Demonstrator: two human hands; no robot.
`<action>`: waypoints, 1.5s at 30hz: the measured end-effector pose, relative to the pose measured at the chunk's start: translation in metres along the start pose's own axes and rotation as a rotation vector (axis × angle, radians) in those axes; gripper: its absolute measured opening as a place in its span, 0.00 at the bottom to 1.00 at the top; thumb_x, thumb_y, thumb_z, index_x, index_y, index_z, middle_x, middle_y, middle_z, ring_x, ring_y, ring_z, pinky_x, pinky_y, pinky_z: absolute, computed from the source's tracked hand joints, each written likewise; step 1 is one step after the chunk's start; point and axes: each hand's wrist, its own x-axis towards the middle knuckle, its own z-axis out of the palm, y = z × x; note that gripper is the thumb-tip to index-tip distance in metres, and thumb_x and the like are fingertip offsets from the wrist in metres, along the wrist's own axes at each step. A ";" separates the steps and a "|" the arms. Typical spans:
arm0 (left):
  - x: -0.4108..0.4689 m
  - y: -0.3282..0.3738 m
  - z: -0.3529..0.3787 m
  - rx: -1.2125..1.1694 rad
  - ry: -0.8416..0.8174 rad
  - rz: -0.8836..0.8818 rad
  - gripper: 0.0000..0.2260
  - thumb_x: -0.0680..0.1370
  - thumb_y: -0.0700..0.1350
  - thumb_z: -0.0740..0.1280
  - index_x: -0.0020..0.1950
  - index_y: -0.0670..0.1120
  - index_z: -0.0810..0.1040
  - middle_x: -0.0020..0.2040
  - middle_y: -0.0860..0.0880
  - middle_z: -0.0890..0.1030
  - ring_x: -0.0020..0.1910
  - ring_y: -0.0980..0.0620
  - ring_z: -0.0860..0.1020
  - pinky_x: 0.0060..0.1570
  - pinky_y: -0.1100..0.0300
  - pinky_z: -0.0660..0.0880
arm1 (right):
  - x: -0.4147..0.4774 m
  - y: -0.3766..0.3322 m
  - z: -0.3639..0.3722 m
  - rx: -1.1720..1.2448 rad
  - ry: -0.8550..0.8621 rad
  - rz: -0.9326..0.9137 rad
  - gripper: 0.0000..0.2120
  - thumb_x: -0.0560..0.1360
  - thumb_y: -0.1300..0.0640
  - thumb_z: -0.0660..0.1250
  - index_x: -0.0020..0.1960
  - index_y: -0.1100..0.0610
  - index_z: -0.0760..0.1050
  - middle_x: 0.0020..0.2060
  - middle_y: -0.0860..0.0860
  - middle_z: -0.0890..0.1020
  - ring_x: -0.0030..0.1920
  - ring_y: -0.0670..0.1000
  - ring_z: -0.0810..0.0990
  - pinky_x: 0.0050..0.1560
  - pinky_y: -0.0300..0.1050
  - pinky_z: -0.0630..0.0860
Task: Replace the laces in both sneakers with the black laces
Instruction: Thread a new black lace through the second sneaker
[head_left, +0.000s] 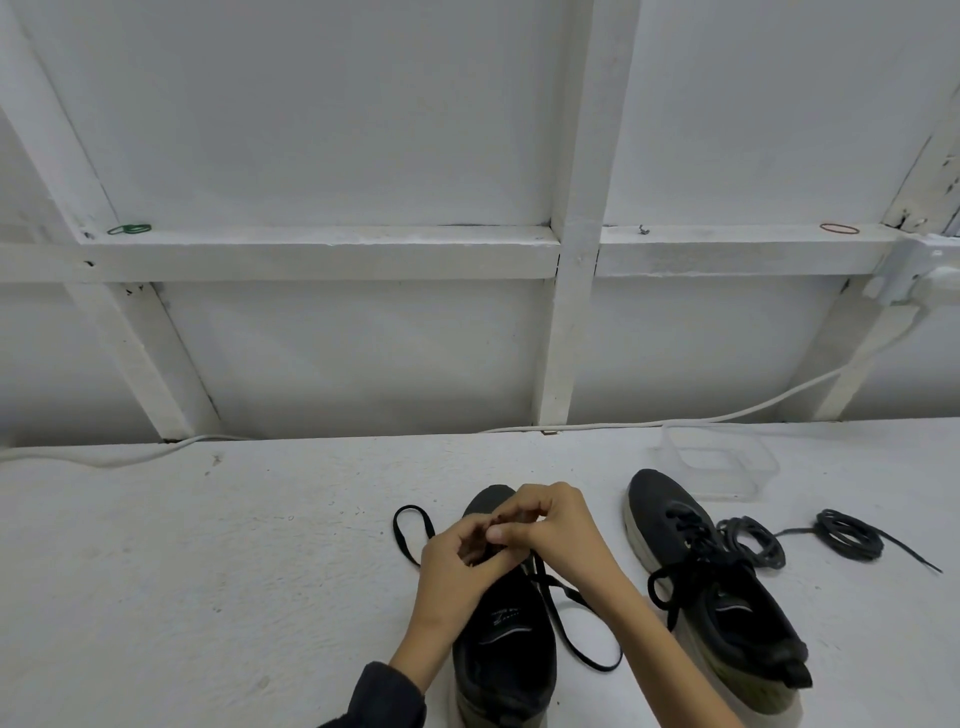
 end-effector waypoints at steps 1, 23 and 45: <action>0.000 -0.001 0.001 0.029 -0.014 0.003 0.09 0.71 0.39 0.76 0.50 0.49 0.83 0.44 0.48 0.86 0.47 0.51 0.84 0.52 0.55 0.80 | 0.001 0.000 0.000 -0.012 0.001 0.000 0.14 0.66 0.65 0.77 0.32 0.46 0.83 0.31 0.46 0.83 0.34 0.45 0.79 0.39 0.40 0.76; -0.001 -0.003 0.001 0.242 -0.079 -0.016 0.05 0.71 0.45 0.76 0.46 0.51 0.84 0.44 0.58 0.85 0.46 0.62 0.82 0.51 0.68 0.76 | 0.101 -0.139 -0.067 0.563 0.170 -0.256 0.08 0.71 0.73 0.68 0.37 0.64 0.79 0.30 0.51 0.79 0.28 0.47 0.75 0.32 0.36 0.73; 0.005 -0.013 0.005 0.319 -0.046 -0.061 0.08 0.70 0.53 0.75 0.47 0.53 0.83 0.43 0.56 0.85 0.45 0.60 0.82 0.52 0.59 0.78 | 0.030 0.007 -0.013 0.013 -0.229 0.224 0.20 0.73 0.57 0.74 0.36 0.73 0.71 0.26 0.57 0.70 0.25 0.47 0.66 0.26 0.34 0.61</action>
